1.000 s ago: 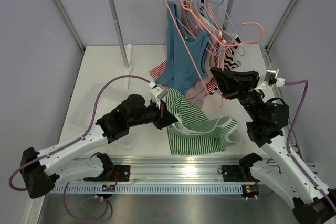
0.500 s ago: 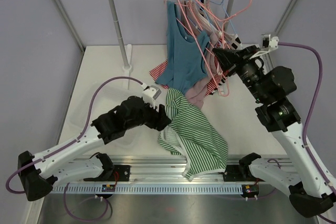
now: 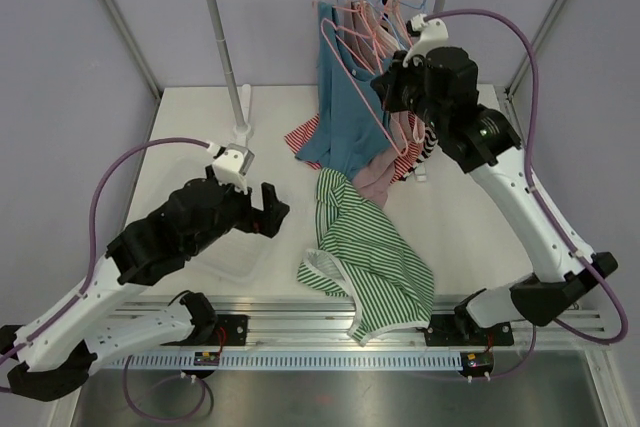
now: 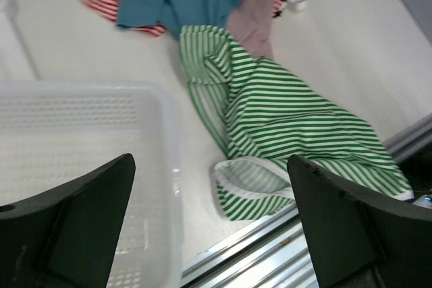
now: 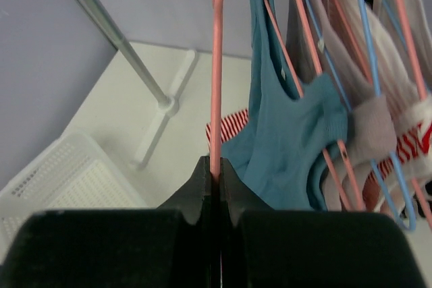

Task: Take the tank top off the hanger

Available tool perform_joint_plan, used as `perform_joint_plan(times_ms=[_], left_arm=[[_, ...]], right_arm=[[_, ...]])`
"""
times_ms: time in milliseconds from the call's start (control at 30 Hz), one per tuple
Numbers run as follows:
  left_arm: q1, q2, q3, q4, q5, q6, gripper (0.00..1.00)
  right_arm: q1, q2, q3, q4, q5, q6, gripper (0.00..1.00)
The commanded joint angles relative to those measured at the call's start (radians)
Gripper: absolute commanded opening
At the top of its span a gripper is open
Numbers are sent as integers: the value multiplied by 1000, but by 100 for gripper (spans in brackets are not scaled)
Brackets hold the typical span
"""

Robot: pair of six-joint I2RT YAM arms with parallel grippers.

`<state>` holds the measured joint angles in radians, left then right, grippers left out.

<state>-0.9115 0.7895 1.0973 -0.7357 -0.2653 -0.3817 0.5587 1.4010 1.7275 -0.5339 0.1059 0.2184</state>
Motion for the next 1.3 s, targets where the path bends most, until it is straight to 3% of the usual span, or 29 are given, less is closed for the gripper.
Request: perform_joint_plan(times_ms=[0,133,200,367,600,833,867,900,967,1000,1033,1100,1267], left_arm=[[-1,-74,-3,-130,-184,58,99],[-1,-153,-109,-76,-247,72,99],[-1,-171,-166,-54,-262,66,99],[-1,-142,-168,-82,-313,50,99],[-1,-139,-168,-76,-301,50,99],[-1,-113,-155,-70,-276,53,99],[-1,-110,-152,-70,-272,49,99],[-1,-108,-146,-68,-269,46,99],[-1,-90,-129,-65,-259,30,99],[-1,-82,-111,-67,-252,26,99],[-1,-56,-99,-68,-241,12,99],[-1,-33,-76,-56,-226,-11,99],[-29,65,-51,13,-155,-57,99]], right_arm=[[14,93,185,5,61,-92,0],[14,289,413,20,52,-140,0],[14,337,449,61,72,-160,0],[14,496,598,110,48,-148,0],[14,579,619,146,52,-132,0],[12,550,596,137,57,-148,1],[13,546,593,135,46,-151,7],[14,529,587,134,32,-152,31],[14,504,561,132,29,-148,59],[14,472,551,129,19,-146,83],[14,454,531,126,9,-146,91],[14,384,502,114,-21,-136,99],[12,126,200,216,-64,-79,100]])
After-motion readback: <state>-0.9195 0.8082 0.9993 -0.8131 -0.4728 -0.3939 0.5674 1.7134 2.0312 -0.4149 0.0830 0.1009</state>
